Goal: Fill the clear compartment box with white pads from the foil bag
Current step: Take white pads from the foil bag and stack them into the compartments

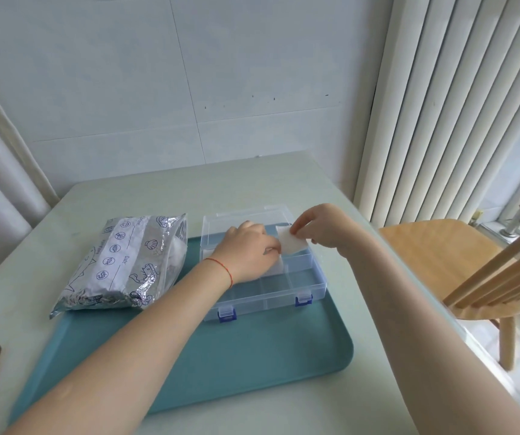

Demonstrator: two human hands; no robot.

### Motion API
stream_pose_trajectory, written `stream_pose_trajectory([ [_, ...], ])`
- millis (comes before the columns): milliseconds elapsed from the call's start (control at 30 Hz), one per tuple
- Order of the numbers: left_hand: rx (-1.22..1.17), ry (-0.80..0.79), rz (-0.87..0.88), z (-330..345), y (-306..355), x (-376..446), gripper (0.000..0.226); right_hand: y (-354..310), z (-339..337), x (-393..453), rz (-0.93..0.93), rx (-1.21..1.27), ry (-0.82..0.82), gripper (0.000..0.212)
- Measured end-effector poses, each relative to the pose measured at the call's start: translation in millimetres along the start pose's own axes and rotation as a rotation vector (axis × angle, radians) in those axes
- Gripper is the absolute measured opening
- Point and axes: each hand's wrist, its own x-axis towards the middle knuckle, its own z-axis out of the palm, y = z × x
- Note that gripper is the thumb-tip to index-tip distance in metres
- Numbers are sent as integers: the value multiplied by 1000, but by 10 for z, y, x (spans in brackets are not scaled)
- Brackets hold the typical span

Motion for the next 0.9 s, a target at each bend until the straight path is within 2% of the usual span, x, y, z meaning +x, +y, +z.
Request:
stream_pose_trajectory([
  [300,11,74,-43,132,21,-44,37,-35,273,153,-126,-650,29,20],
  [333,17,82,-46,142,22,-46,37,-63,283,141,-124,-701,22,16],
  [433,28,103,-59,179,28,-51,38,-134,286,75,-136,-788,8,26],
  [533,23,113,-64,191,24,-70,38,-194,293,13,-176,-869,19,27],
  [700,28,126,-68,195,29,-75,39,-246,317,-31,-215,-923,49,29],
  [833,19,116,-75,183,40,-79,42,-174,332,141,-166,-761,9,27],
  [900,13,114,-76,175,46,-79,42,-129,329,230,-147,-670,23,15],
])
